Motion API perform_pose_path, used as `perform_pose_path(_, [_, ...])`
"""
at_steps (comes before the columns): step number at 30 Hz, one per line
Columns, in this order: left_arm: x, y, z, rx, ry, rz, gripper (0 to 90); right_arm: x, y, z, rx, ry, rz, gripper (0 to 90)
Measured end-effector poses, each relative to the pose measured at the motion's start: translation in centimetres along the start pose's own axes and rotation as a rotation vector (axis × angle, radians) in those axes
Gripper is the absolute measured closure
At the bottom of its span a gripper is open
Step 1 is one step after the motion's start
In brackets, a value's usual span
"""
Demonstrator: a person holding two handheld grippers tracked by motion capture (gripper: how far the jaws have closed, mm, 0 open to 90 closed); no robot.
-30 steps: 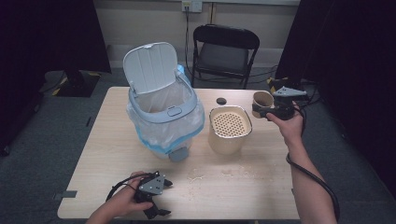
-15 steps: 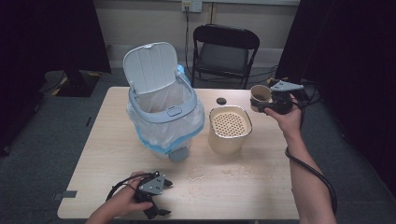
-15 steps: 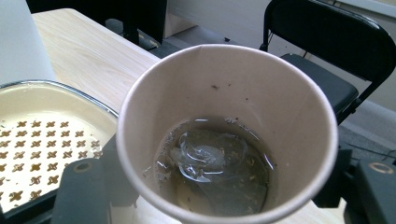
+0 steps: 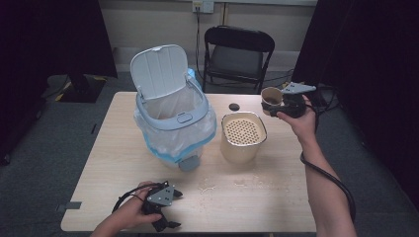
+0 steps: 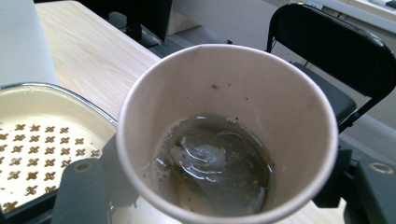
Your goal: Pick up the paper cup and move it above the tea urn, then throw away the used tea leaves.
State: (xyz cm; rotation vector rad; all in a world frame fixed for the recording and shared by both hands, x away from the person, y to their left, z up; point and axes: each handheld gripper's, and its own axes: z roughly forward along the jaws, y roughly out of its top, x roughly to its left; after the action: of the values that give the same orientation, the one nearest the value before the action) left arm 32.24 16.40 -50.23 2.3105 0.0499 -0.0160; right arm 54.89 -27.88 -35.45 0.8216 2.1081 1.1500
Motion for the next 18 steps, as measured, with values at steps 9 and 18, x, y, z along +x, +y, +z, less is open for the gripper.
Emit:
perform_pose_path(9, [0.0, 0.0, 0.0, 0.001, 0.0, 0.0, 5.0, 0.4, 0.5, 0.0, -0.015, -0.006, -0.057, 28.8])
perform_pose_path(18, [0.0, 0.0, 0.0, 0.001, 0.0, 0.0, 5.0, 1.0, 1.1, -0.3, -0.021, -0.004, -0.106, 29.0])
